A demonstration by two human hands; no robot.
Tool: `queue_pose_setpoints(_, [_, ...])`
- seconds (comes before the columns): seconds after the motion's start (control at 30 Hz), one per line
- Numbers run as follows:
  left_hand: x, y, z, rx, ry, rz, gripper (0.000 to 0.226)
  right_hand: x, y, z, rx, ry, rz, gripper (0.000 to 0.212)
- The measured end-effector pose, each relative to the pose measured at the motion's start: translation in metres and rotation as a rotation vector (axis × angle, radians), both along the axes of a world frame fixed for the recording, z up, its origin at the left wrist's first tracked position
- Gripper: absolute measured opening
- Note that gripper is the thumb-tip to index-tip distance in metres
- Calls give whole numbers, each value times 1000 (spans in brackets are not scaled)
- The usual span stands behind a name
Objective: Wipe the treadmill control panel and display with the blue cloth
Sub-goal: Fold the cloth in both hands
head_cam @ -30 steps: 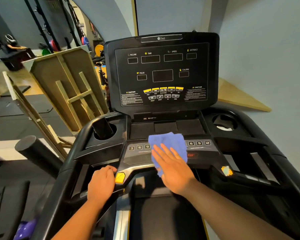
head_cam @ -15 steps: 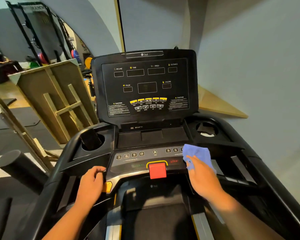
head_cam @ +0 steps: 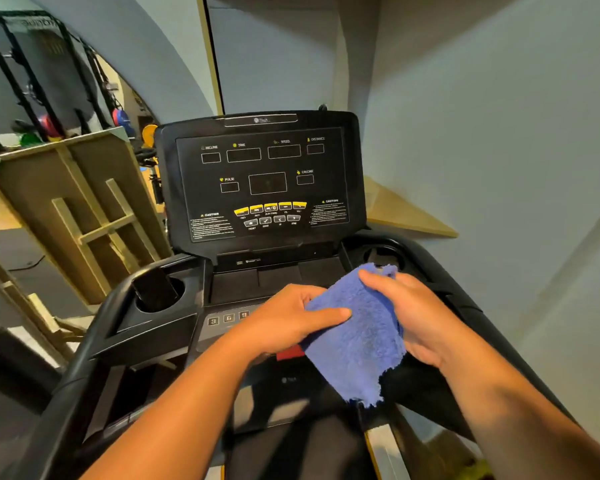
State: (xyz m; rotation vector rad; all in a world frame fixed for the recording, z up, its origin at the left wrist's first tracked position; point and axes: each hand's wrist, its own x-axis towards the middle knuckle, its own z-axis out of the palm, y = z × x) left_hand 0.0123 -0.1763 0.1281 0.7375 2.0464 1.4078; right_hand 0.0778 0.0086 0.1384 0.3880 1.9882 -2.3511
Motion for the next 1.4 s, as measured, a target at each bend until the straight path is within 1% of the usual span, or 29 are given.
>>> queue_pose_setpoints(0.03, [-1, 7, -1, 21, -2, -5, 33, 7, 11, -4, -8, 5, 4, 22])
queue_pose_setpoints(0.1, [-2, 22, -7, 97, -35, 3, 34, 26, 34, -19, 58, -22, 60, 25])
queue_pose_setpoints(0.17, [-3, 40, -20, 143, -98, 12, 33, 47, 59, -36, 112, -55, 63, 19])
queue_pose_setpoints(0.2, [-2, 50, -27, 140, -113, -2, 32, 56, 71, -43, 118, -57, 13, 17])
queue_pose_setpoints(0.3, [9, 85, -42, 101, -154, -116, 34, 79, 99, -51, 86, -43, -162, 23])
queue_pose_setpoints(0.4, [19, 127, -49, 64, -162, -172, 40, 91, 124, -56, 131, -56, -201, 20])
queue_pose_setpoints(0.43, [21, 141, -52, 44, -132, -172, 36, 93, 131, -59, 168, -70, -214, 18])
queue_pose_setpoints(0.5, [22, 161, -59, -3, -56, -182, 19, 99, 146, -66, 255, -80, -252, 14])
queue_pose_setpoints(0.53, [22, 168, -64, -31, -22, -193, 15, 102, 153, -70, 312, -75, -260, 12])
queue_pose_setpoints(0.63, [24, 174, -82, -153, 140, -280, 24, 116, 169, -87, 508, -77, -165, 13])
queue_pose_setpoints(0.7, [27, 172, -94, -248, 275, -352, 23, 124, 177, -102, 595, -123, -83, 18])
queue_pose_setpoints(0.73, [28, 171, -99, -273, 317, -374, 21, 125, 180, -109, 637, -147, -57, 17])
queue_pose_setpoints(0.77, [27, 172, -102, -288, 358, -385, 20, 124, 184, -115, 685, -161, -46, 13])
queue_pose_setpoints(0.83, [20, 176, -107, -298, 481, -355, 26, 113, 190, -124, 781, -173, -43, 2])
queue_pose_setpoints(0.87, [13, 181, -109, -294, 537, -317, 29, 104, 192, -125, 819, -168, -44, 6])
queue_pose_setpoints(0.93, [-4, 191, -115, -288, 586, -233, 30, 84, 193, -129, 890, -138, -48, 5])
queue_pose_setpoints(0.97, [-12, 195, -118, -306, 605, -200, 29, 73, 193, -133, 913, -112, -54, 11])
queue_pose_setpoints(1.03, [-26, 201, -122, -386, 647, -167, 28, 53, 194, -142, 864, -100, -93, 21])
queue_pose_setpoints(1.1, [-34, 204, -127, -492, 688, -137, 28, 39, 196, -154, 819, -112, -115, 15])
queue_pose_setpoints(1.13, [-35, 204, -130, -535, 727, -113, 28, 35, 198, -161, 840, -95, -108, 13])
queue_pose_setpoints(1.2, [-34, 205, -138, -612, 822, -93, 25, 31, 197, -174, 909, -64, -90, 17])
queue_pose_setpoints(1.27, [-32, 205, -147, -683, 906, -93, 24, 32, 195, -186, 1055, 28, -151, 32])
queue_pose_setpoints(1.33, [-26, 204, -151, -656, 945, -59, 33, 36, 190, -195, 1170, 131, -220, 38])
queue_pose_setpoints(1.4, [-18, 200, -152, -575, 977, -95, 34, 40, 184, -195, 1156, 141, -163, 37])
